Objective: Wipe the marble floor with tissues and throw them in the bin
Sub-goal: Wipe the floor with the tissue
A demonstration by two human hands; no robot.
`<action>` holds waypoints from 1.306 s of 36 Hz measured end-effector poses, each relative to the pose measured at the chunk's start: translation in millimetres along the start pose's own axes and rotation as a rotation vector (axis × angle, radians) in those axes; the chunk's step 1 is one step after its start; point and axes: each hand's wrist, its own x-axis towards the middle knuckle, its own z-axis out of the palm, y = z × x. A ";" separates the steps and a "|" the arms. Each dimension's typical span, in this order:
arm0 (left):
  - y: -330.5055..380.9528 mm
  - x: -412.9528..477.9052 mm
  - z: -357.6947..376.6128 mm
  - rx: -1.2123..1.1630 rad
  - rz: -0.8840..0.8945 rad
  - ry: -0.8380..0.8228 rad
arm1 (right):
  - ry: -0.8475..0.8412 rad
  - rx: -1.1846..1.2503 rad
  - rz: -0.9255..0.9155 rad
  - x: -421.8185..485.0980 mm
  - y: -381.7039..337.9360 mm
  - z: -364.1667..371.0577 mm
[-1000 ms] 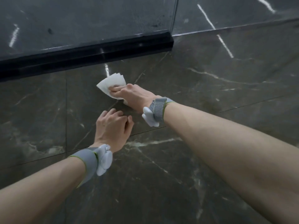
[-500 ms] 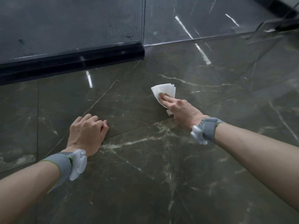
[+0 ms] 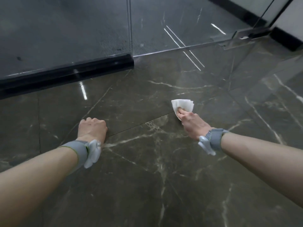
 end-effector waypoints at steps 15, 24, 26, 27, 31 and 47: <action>-10.7 -44.1 -22.3 -0.120 0.195 -0.160 | -0.159 0.078 -0.239 -56.4 -75.9 10.2; -22.6 -66.7 -64.6 -0.154 0.289 -0.197 | -0.488 0.574 -0.088 -64.5 -76.2 -33.3; -23.7 -68.2 -68.9 -0.153 0.294 -0.205 | -0.528 0.722 0.001 -61.1 -61.9 -44.7; -23.7 -70.7 -69.3 -0.149 0.295 -0.212 | -0.511 0.728 0.036 -60.5 -54.1 -49.1; -24.1 -75.4 -69.8 -0.128 0.307 -0.231 | -0.321 0.549 0.198 -52.3 -27.9 -63.6; -17.0 -66.0 -71.7 -0.156 0.323 -0.103 | 0.000 0.041 0.015 -59.2 -44.5 -25.4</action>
